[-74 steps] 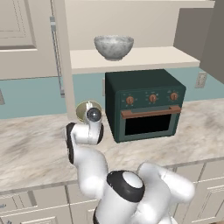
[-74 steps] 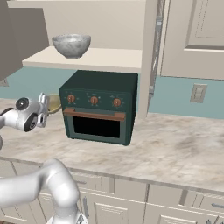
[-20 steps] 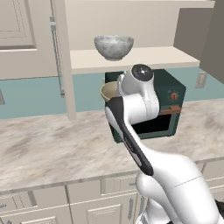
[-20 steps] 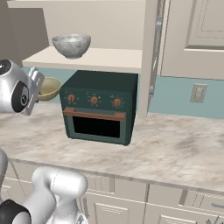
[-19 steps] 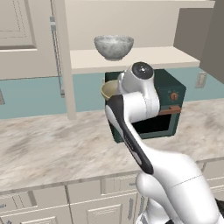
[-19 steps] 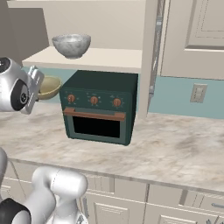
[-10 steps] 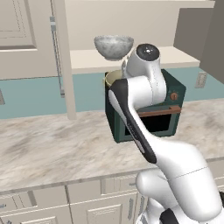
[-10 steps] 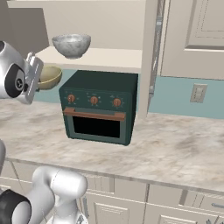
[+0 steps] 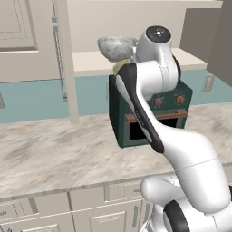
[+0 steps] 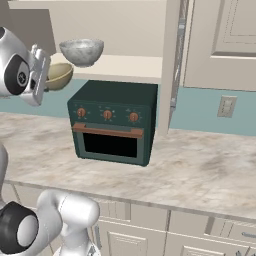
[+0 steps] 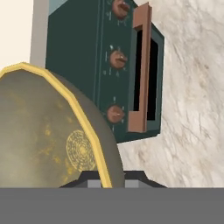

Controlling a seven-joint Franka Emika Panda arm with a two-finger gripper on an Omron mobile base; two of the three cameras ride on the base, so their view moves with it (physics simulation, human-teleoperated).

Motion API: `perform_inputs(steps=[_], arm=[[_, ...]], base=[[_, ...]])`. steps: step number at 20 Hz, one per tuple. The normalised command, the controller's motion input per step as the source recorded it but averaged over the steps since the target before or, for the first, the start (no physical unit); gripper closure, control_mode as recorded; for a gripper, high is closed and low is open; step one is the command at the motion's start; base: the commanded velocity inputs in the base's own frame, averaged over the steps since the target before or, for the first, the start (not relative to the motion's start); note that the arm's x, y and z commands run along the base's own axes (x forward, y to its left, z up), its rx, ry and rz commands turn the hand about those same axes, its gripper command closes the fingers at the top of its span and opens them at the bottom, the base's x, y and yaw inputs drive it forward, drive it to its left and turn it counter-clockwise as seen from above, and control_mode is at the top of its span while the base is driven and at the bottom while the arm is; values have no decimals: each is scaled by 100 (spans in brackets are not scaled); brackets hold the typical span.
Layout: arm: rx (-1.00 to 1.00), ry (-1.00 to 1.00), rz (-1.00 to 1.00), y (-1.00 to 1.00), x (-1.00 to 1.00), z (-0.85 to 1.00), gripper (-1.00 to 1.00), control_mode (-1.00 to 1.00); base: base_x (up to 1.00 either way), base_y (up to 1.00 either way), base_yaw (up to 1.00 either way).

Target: Pick up the bowls on the counter and stack them on top of one another in the open cabinet. Place the smaller bowl on top of the larger bowl.

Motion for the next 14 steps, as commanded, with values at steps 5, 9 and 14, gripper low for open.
perform_inputs(steps=[5, 9, 14], arm=[[-5, 0, 4, -10, 15, 36, 100, -100], [-4, 0, 3, -9, 25, 29, 100, -100], [-4, 0, 2, -7, 27, 26, 100, -100]], base=[[0, 0, 0], [0, 0, 0], [0, 0, 0]])
